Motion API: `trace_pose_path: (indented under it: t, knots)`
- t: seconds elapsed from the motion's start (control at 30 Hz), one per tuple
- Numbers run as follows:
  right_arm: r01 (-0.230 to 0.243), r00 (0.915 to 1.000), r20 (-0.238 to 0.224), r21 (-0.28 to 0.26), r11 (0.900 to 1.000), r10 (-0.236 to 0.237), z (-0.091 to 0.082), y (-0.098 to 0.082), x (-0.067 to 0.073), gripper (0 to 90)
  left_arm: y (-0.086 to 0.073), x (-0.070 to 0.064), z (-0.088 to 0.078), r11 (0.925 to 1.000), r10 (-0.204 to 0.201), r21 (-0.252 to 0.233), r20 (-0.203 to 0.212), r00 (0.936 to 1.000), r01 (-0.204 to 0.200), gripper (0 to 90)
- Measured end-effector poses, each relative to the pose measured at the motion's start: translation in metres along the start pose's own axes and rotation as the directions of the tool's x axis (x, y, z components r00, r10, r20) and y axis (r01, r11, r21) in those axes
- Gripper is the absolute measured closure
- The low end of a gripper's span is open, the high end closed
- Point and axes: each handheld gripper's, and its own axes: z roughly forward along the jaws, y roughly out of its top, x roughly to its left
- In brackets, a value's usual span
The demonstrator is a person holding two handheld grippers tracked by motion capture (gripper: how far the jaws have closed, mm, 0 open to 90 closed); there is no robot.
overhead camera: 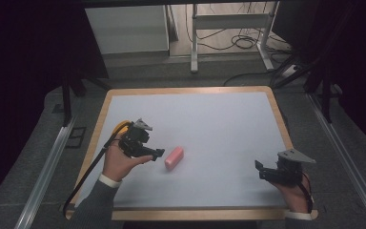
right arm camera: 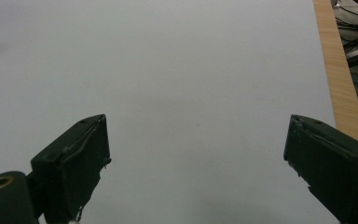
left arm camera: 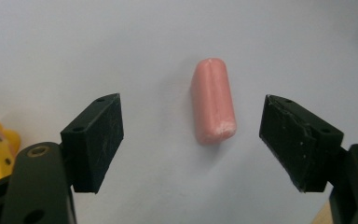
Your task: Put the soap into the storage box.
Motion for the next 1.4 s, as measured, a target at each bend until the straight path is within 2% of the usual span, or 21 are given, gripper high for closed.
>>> trace_pose_path:
  t: [0.47, 0.83, 1.13, 1.4]
  knots:
    - [-0.005, 1.0000, 0.003, -0.004, 1.000, 0.005, -0.002, 0.000, -0.003, 6.5, 0.007, -0.005, 0.019, 0.9984, 0.011, 0.055, 0.009, 0.9999, -0.011, 21.7]
    - [0.000, 1.0000, 0.004, 0.007, 1.000, 0.000, 0.001, -0.001, -0.001, 6.5, 0.009, -0.009, 0.035, 0.9963, -0.003, 0.085, 0.018, 0.9998, 0.001, 22.0]
    - [-0.001, 1.0000, 0.004, 0.006, 1.000, 0.001, 0.001, -0.001, -0.001, 6.5, 0.017, -0.017, 0.055, 0.9909, 0.019, 0.133, 0.014, 0.9997, -0.021, 22.4]
    - [0.001, 1.0000, 0.006, 0.007, 1.000, -0.001, 0.001, -0.002, -0.002, 6.6, 0.018, -0.016, 0.067, 0.9878, 0.009, 0.155, 0.015, 0.9999, -0.011, 23.6]
